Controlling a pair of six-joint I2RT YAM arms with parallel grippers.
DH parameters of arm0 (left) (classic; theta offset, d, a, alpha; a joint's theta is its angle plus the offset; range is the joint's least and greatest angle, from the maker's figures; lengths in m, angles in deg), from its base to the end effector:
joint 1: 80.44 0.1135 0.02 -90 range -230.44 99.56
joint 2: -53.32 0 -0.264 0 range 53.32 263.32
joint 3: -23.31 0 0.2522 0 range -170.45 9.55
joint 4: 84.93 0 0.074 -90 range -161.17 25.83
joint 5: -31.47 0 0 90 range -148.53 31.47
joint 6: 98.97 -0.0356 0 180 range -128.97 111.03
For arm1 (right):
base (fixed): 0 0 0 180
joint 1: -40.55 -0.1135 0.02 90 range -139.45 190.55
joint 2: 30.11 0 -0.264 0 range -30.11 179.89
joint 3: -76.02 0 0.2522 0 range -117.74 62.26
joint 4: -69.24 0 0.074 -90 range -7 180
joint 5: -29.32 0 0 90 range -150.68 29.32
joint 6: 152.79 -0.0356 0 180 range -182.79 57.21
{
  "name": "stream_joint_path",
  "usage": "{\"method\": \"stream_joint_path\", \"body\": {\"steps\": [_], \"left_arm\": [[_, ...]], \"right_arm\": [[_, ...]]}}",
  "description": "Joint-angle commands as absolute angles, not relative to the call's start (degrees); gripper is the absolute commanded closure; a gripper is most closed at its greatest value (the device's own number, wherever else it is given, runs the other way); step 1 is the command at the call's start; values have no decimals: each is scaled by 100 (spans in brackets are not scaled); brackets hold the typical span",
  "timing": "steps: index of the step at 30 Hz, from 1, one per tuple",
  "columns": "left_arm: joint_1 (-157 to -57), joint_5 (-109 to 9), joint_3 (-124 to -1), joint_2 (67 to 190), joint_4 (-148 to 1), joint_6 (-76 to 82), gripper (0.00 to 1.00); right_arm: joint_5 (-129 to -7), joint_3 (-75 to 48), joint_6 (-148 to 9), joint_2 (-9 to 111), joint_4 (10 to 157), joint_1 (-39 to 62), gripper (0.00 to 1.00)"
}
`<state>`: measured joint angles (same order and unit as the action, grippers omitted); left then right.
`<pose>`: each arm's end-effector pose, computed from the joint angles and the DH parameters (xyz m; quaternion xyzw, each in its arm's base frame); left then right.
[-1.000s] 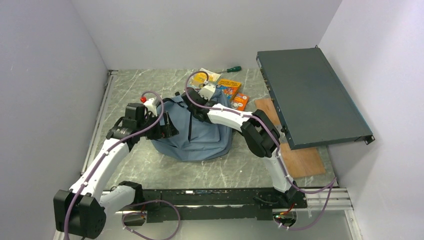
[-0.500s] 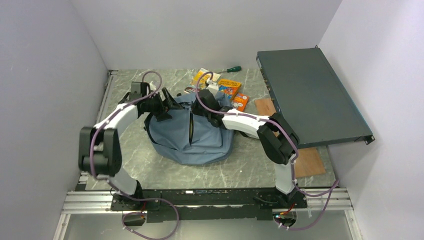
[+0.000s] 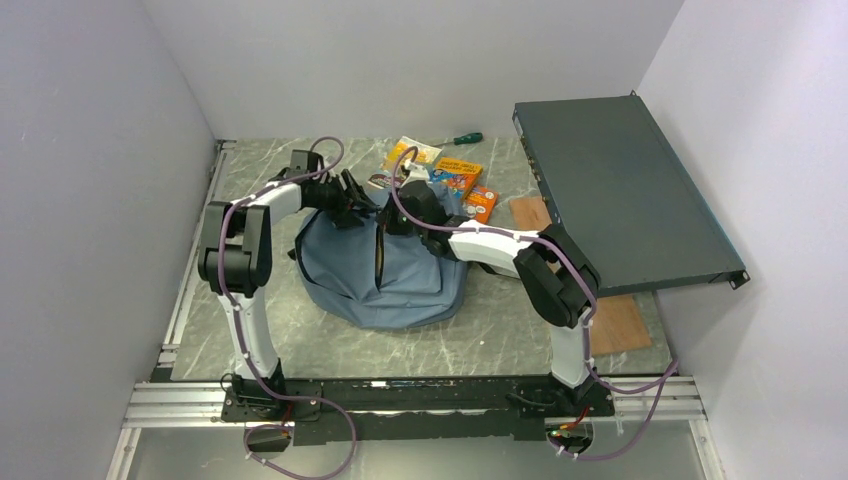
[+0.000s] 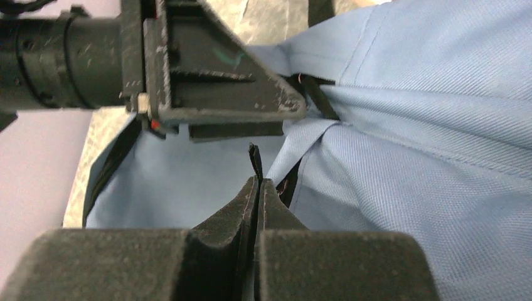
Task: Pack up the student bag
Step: Zip the student bag at the center of the board.
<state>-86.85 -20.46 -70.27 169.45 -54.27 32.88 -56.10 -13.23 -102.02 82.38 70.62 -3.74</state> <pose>0.4251 -0.0699 0.1721 -0.1750 0.8858 -0.4044 0.1457 0.3257 0.3138 0.2123 -0.0156 0.8411 0.3343 0.4250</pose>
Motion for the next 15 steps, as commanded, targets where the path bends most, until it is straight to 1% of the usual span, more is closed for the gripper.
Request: {"method": "stream_joint_path", "body": {"steps": [1,7,15], "left_arm": [[-8668,-2291,-7035,17167,-5617,3587,31],[-8597,-2756,-6589,17180,-6096,3920,32],[-8397,-2849,-6431,17251,-6253,4016,32]], "right_arm": [[-6439,-1053,-9734,7788,6667,-493,100],[-6651,-538,-9512,7361,6824,-932,100],[-6807,285,-9613,6632,7043,-1732,100]]}}
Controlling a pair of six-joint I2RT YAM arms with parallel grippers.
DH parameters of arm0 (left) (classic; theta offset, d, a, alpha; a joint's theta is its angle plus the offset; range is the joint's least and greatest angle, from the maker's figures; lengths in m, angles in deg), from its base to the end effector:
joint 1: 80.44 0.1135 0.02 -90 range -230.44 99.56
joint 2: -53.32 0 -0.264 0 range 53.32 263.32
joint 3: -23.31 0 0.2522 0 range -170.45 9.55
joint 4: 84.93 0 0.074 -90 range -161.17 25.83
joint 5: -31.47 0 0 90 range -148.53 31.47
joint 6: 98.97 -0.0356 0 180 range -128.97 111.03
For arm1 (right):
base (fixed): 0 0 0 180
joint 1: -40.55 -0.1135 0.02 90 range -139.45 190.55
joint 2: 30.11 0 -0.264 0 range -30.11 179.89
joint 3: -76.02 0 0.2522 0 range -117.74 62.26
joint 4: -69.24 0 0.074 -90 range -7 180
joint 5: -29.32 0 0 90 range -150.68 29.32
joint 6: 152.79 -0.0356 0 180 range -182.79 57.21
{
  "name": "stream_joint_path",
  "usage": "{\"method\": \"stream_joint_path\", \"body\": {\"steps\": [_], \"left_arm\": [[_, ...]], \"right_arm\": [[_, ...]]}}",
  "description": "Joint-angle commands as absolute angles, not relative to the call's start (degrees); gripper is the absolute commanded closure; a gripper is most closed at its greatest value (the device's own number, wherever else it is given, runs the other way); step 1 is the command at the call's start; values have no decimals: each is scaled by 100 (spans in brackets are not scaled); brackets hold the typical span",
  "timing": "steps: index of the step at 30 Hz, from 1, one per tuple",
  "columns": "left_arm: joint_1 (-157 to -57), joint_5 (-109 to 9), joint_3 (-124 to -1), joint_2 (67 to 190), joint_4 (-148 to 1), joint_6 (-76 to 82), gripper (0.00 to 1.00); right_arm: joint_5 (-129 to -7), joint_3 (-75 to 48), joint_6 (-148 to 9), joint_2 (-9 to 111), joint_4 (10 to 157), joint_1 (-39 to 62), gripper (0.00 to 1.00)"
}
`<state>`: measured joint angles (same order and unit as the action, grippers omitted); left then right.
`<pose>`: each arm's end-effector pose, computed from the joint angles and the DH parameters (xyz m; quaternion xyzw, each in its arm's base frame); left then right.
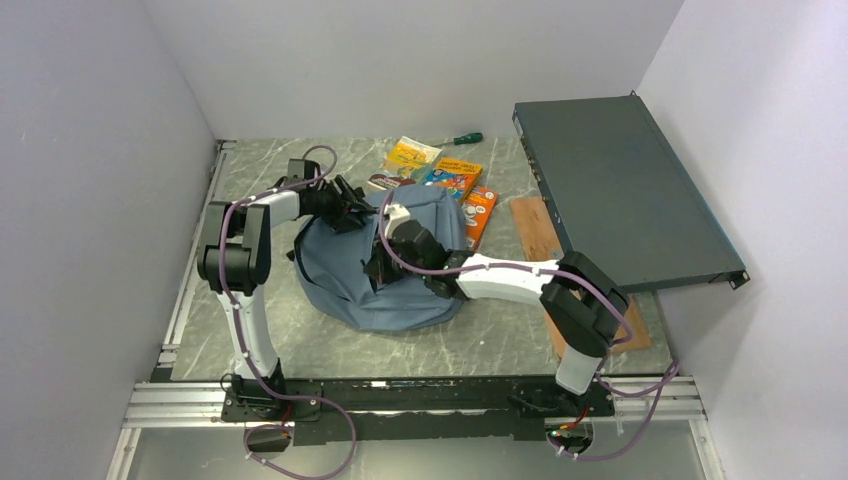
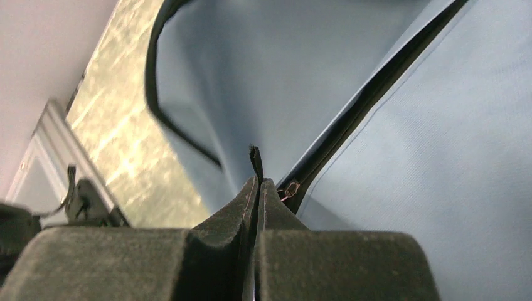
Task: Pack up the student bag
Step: Zip the student bag at the center of the board.
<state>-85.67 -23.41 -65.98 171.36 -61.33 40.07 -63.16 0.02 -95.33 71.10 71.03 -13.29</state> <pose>0.4246 -0.0594 0.1436 -0.2463 0.8736 -0.3944 0.1435 0.2331 0.3215 0.2153 -0.1687 0.8357 0.3710 0.3682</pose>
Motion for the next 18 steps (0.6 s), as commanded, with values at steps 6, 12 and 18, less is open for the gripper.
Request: {"method": "stream_joint_path", "body": {"steps": [6,12,18], "left_arm": [[-8281,-2804,-6433,17155,-6218,3937,31],[-8294,-2468,-6302,16669,-6312,3835,18],[-8299,-2266,-6330,15329,-5288,2834,5]], "right_arm": [[-6683,1041,-9788,6323,7057,-2105,100],[-6417,904,-9601,6260,7669,-2123,95],[-6148,696,-9391,5771,8258,-2122,63]]}}
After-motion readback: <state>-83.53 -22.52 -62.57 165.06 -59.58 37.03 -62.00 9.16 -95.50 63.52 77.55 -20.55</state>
